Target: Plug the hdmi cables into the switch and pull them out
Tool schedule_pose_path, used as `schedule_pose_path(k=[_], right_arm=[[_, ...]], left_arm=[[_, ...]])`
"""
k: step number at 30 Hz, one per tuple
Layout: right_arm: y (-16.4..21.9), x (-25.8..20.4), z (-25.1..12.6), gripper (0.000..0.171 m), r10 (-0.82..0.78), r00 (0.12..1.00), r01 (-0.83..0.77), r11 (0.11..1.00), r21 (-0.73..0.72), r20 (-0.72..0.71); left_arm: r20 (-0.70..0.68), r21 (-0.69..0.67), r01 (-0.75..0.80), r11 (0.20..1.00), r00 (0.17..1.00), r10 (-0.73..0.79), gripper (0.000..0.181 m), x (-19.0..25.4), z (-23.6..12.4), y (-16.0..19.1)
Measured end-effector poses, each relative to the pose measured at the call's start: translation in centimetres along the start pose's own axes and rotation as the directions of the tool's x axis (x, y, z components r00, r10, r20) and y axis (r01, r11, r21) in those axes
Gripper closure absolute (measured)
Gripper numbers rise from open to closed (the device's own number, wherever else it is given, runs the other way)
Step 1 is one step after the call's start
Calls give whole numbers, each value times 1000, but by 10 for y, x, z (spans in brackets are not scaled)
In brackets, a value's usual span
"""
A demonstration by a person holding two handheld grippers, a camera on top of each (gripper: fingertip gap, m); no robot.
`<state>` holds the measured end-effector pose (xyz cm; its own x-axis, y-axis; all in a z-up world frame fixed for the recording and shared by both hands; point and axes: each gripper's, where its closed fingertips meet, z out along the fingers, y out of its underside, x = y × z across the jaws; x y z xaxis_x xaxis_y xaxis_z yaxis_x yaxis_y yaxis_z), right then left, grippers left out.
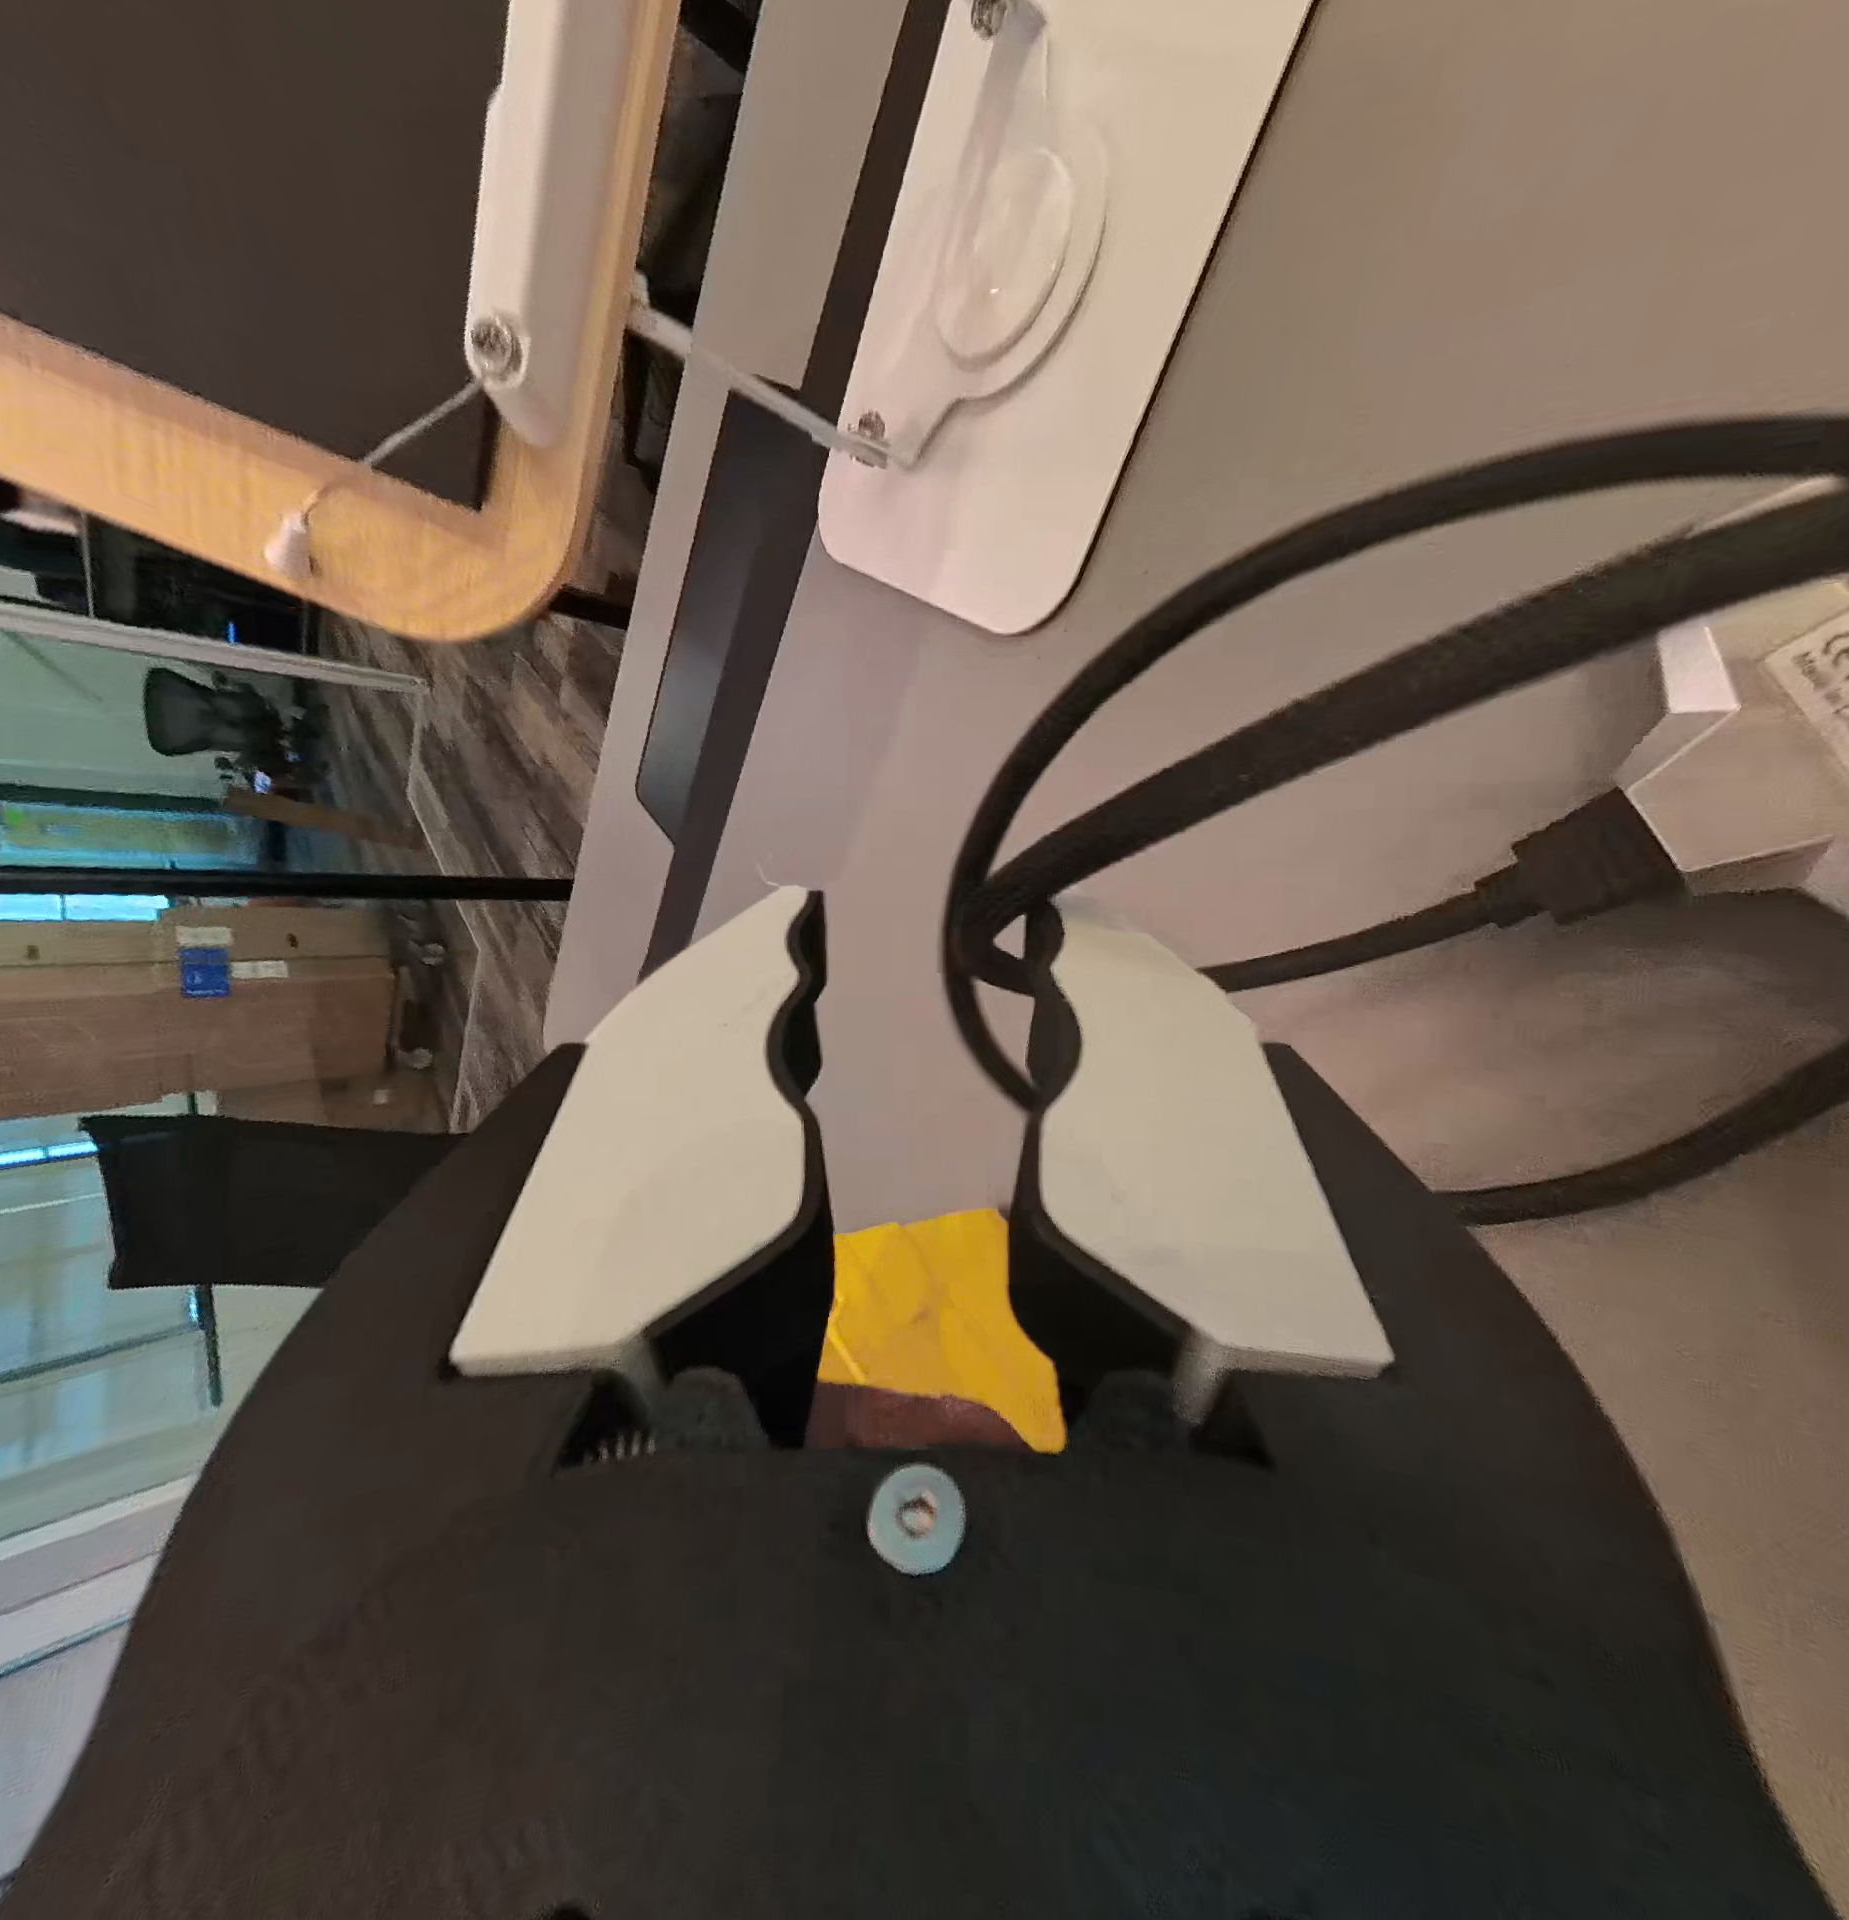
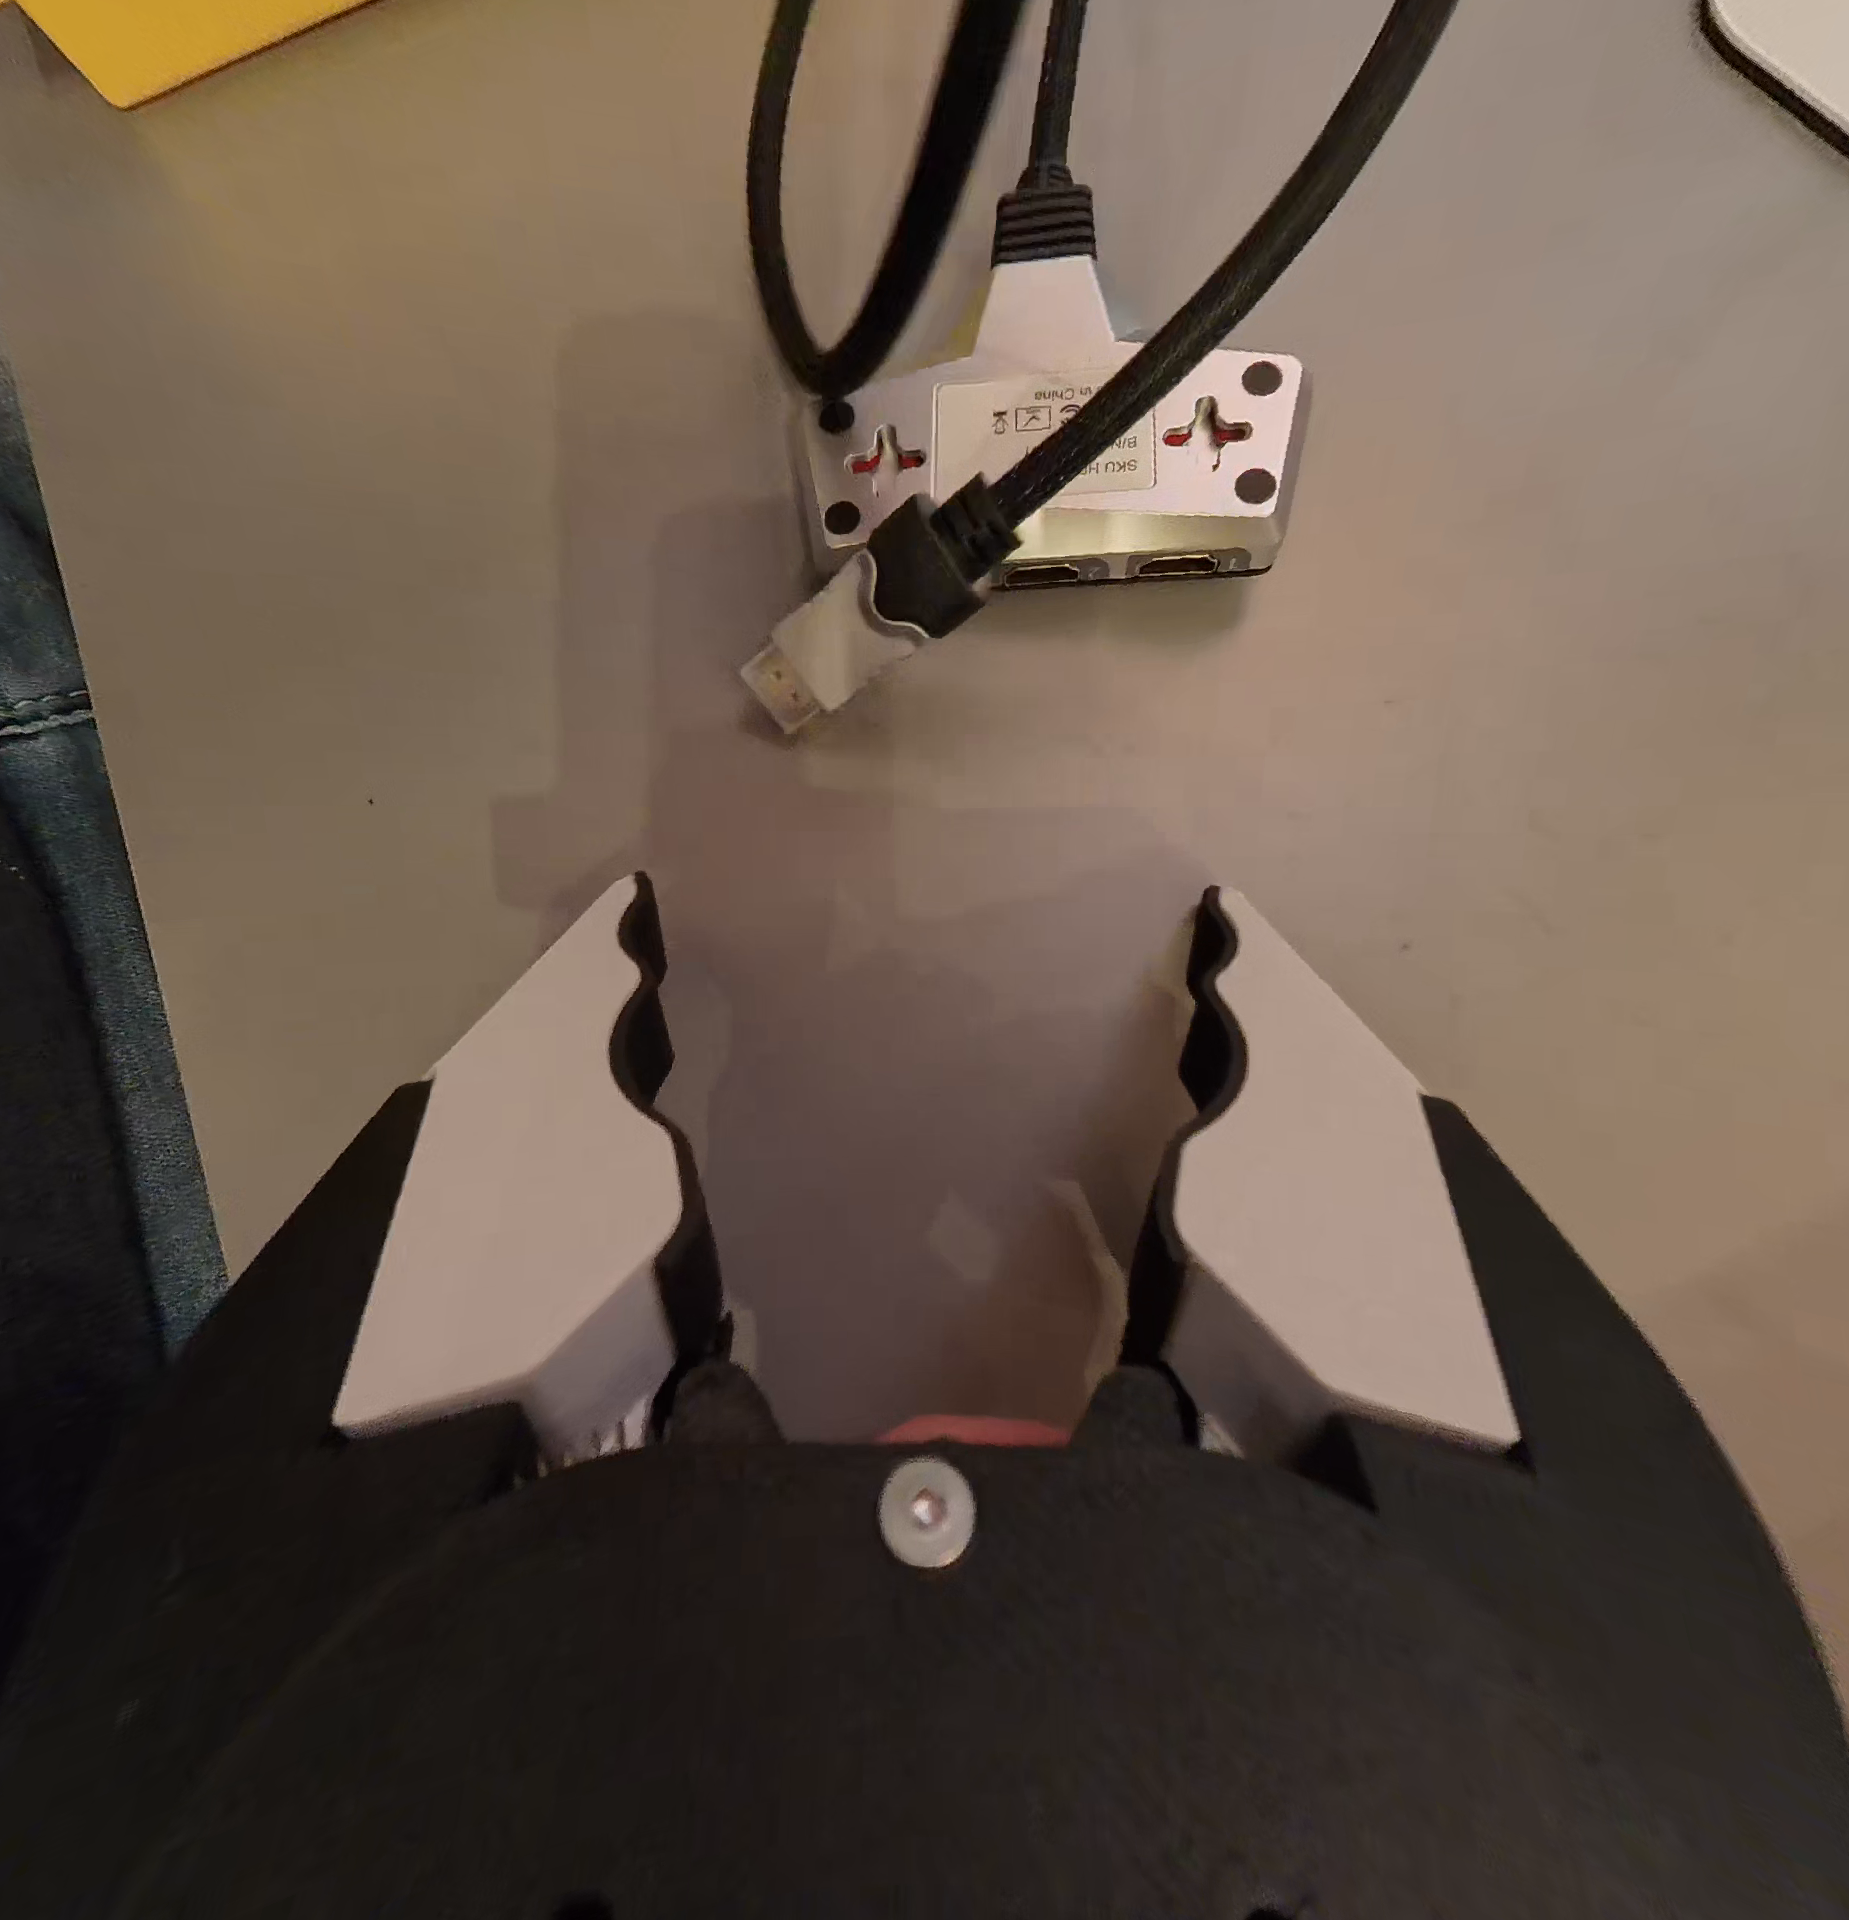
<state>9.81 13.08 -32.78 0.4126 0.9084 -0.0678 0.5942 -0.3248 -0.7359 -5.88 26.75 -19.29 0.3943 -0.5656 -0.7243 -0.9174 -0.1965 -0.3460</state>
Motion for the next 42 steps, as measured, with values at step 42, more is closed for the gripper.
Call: schedule_pose_path(k=[42], right_arm=[[-149,-46,79,118,-479,870,473,878,-81,-118]], left_arm=[[-44,165,116,979,993,-110,170,-2,-128,-33]])
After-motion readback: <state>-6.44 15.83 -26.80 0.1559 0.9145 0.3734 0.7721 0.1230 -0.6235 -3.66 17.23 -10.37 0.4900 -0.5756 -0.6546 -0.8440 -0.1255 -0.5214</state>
